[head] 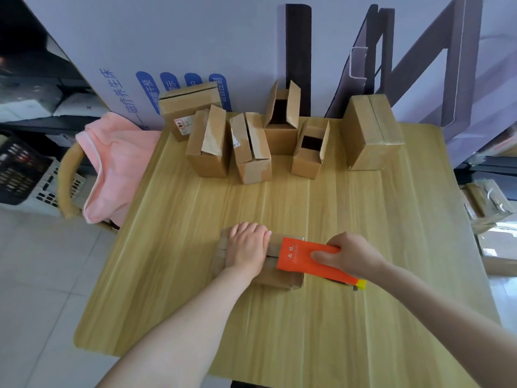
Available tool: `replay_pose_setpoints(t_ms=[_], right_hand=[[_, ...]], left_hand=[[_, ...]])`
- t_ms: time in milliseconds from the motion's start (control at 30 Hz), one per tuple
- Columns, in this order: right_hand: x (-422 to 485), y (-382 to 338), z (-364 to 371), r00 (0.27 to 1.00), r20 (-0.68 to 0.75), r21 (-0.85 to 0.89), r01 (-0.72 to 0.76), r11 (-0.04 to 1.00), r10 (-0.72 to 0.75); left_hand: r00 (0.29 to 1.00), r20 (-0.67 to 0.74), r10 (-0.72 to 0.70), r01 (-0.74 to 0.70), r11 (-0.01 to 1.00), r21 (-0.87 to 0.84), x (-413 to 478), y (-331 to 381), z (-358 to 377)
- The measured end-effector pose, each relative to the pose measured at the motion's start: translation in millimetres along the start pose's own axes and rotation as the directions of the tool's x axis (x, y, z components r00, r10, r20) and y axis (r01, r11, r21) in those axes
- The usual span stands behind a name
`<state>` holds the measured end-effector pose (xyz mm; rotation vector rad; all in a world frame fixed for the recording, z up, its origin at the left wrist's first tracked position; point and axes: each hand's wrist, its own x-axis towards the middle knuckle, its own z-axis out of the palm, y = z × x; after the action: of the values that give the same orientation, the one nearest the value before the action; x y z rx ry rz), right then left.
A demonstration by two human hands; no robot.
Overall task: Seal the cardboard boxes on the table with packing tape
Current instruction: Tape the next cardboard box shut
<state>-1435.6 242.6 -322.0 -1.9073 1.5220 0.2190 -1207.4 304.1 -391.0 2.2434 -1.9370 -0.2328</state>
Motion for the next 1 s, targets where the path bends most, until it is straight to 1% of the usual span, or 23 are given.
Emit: replay_pose_setpoints(t_ms=[133, 233, 433, 533, 667, 800, 867, 933, 1000], right_hand=[[1, 27, -8, 1.000, 0.020, 0.039, 0.018, 0.999, -0.019], [-2, 45, -11, 0.998, 0.034, 0.074, 0.047, 0.996, -0.050], [-5, 66, -19, 0.995, 0.048, 0.070, 0.084, 0.994, -0.087], [-6, 76, -21, 0.995, 0.066, 0.098, 0.073, 0.992, -0.080], [-8, 88, -25, 0.995, 0.071, 0.067, 0.059, 0.996, -0.064], [-1, 76, -23, 0.996, 0.089, -0.077, 0.011, 0.997, -0.004], [8, 56, -19, 0.996, 0.088, -0.208, 0.009, 0.978, 0.009], [17, 35, -16, 0.997, 0.077, -0.316, 0.033, 0.948, -0.009], [24, 18, -18, 0.997, 0.078, -0.356, 0.019, 0.934, 0.009]], left_hand=[[1.000, 0.012, -0.017, 0.016, 0.999, 0.050, 0, 2, -1], [1.000, 0.020, -0.020, 0.019, 0.998, 0.055, 0, 2, 0], [1.000, 0.013, -0.025, 0.024, 0.998, 0.053, 0, 4, 0], [0.999, 0.014, -0.032, 0.031, 0.998, 0.050, 0, 3, 1], [0.999, 0.002, -0.035, 0.035, 0.998, 0.045, 0, 4, 2], [0.999, 0.002, -0.036, 0.036, 0.999, 0.037, 0, 5, 0], [0.999, 0.008, -0.041, 0.041, 0.998, 0.044, 0, 7, 0], [0.999, 0.018, -0.048, 0.047, 0.998, 0.051, 0, 8, -1], [0.998, 0.022, -0.053, 0.052, 0.997, 0.053, 0, 8, -1]])
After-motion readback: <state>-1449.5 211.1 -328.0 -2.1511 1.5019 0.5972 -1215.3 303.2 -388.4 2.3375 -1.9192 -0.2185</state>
